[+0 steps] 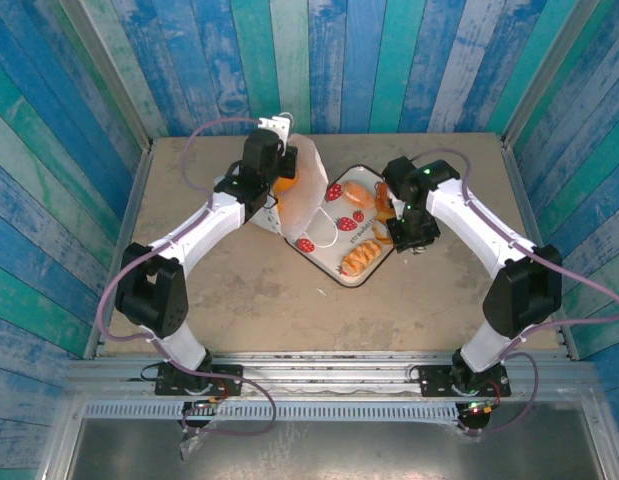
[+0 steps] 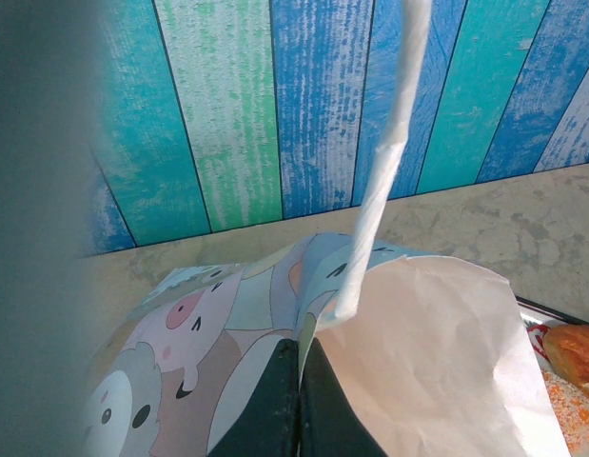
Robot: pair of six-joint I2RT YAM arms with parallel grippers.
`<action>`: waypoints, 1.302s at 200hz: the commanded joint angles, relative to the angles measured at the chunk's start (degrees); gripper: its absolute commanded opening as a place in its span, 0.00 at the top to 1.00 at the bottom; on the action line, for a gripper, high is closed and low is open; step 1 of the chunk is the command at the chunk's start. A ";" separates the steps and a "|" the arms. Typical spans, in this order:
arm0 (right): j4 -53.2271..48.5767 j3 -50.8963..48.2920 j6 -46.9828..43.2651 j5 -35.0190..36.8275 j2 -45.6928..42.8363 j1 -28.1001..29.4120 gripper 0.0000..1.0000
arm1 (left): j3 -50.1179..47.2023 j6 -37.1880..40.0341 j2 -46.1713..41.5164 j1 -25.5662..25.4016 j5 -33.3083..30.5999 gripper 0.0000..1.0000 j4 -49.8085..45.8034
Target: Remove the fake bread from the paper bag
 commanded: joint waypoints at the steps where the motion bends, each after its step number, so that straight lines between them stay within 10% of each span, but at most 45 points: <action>1: -0.01 2.10 -0.97 -0.37 0.49 0.44 0.58 | 1.20 0.01 -2.24 0.06 0.81 1.00 1.04; 260: -0.91 9.90 0.68 -3.20 -6.37 0.88 0.58 | 1.55 5.89 -2.66 -0.02 2.50 1.00 -1.70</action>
